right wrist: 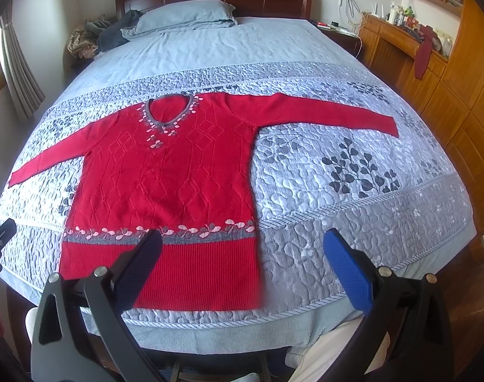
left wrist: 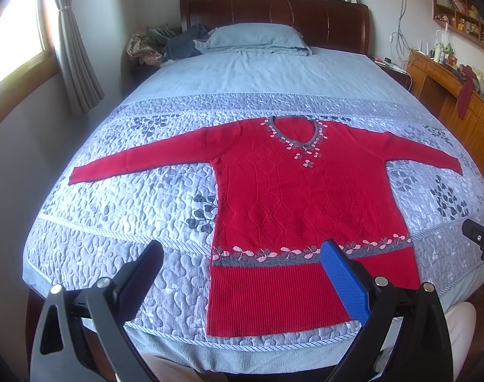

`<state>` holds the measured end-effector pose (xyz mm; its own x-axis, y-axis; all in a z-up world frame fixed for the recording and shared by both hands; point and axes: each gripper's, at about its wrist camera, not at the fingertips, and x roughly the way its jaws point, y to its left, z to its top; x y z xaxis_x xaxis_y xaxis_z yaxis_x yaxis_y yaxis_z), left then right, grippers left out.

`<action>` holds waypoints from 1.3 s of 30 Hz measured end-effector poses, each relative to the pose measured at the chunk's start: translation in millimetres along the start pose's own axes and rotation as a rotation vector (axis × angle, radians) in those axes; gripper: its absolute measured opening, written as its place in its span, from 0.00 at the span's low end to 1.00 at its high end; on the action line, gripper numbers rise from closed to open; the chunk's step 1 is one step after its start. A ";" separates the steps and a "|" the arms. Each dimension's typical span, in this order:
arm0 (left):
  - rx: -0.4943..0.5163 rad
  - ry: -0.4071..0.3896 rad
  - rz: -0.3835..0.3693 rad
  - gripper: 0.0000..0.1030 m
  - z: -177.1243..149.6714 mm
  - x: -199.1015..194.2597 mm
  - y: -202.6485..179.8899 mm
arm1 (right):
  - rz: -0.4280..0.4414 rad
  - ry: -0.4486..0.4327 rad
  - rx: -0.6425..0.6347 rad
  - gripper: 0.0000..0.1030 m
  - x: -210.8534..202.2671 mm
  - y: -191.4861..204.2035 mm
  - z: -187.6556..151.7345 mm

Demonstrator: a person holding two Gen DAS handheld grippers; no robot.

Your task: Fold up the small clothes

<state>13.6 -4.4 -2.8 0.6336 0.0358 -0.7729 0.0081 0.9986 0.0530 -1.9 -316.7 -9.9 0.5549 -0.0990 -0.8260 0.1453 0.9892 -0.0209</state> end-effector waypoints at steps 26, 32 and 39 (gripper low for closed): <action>-0.026 0.103 0.013 0.96 60.3 94.4 -45.2 | -0.123 0.099 0.120 0.97 91.2 -138.9 73.4; -0.011 0.080 -0.024 0.96 111.3 142.6 -114.5 | -0.186 0.185 0.299 0.97 180.7 -303.9 151.3; 0.032 0.071 -0.071 0.96 141.3 186.5 -179.1 | -0.118 0.327 0.451 0.97 302.3 -426.1 189.9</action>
<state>239.6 -182.1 -67.0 0.5739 -0.0309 -0.8184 0.0767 0.9969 0.0161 259.5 -788.7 -143.8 0.2412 -0.0963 -0.9657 0.5664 0.8220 0.0595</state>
